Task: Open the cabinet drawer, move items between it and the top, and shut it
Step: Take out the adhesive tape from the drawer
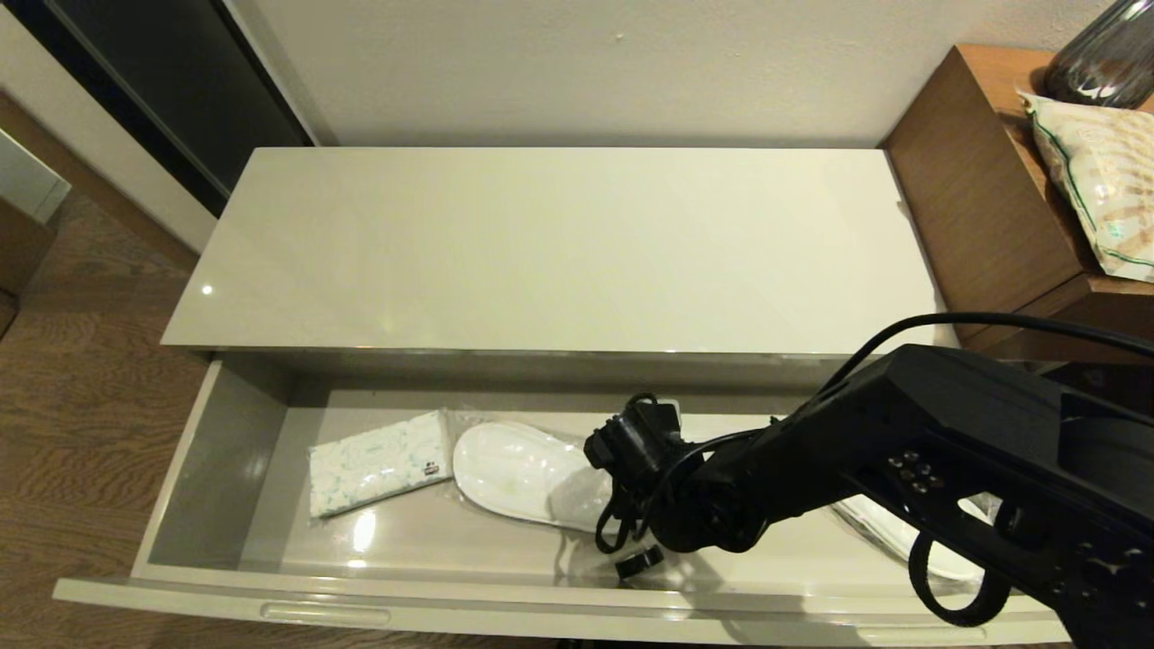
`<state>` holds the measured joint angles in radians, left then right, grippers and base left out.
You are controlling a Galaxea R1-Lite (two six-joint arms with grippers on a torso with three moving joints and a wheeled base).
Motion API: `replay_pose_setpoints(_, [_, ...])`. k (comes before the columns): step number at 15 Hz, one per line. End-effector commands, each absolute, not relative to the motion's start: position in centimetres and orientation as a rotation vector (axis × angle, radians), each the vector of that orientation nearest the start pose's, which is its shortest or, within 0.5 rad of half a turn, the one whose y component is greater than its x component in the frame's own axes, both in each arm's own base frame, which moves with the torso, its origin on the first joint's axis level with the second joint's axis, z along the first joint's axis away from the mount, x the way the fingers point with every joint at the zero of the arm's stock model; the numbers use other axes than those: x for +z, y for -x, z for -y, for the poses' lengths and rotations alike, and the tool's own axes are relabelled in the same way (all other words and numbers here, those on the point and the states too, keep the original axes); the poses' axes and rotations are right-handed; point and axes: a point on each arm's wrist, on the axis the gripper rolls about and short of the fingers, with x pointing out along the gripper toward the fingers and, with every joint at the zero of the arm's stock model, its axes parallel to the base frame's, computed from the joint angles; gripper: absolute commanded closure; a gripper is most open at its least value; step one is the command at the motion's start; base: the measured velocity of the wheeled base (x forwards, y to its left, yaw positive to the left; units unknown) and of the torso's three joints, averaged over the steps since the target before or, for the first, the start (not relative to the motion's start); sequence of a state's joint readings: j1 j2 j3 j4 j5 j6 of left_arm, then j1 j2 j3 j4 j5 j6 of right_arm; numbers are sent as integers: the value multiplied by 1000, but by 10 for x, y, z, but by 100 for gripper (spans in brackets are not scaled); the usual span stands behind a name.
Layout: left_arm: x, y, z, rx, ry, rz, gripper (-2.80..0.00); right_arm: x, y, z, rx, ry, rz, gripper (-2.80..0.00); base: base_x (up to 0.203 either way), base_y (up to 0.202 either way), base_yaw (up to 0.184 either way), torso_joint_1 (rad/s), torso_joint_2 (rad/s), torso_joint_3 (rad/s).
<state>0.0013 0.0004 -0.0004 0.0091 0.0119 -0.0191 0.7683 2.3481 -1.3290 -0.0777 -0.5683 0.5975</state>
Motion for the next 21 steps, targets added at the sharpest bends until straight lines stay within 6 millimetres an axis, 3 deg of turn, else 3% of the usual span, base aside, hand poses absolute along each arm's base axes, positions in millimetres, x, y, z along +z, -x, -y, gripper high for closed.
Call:
replay_pose_setpoints(1, [75,23,0,14,20,-10,0,24,-312,-285,-57,18,-749,0,0,0,0,0,0,0])
replay_pose_setpoints(5, [75,23,0,14,20,-11,0,25,-297,-285,-88,5,-782,0,0,0,0,0,0,0])
replay_pose_setpoints(14, [75,23,0,14,20,-11,0,4,-287,-272,-151,0,-834,0,0,0,0,0,0,0])
replay_pose_setpoints(19, [75,23,0,14,20,-10,0,-1,-279,-260,-187,-6,-855,0,0,0,0,0,0,0])
replay_pose_setpoints(21, [75,23,0,14,20,-10,0,1,-278,-264,-175,-10,-850,0,0,0,0,0,0,0])
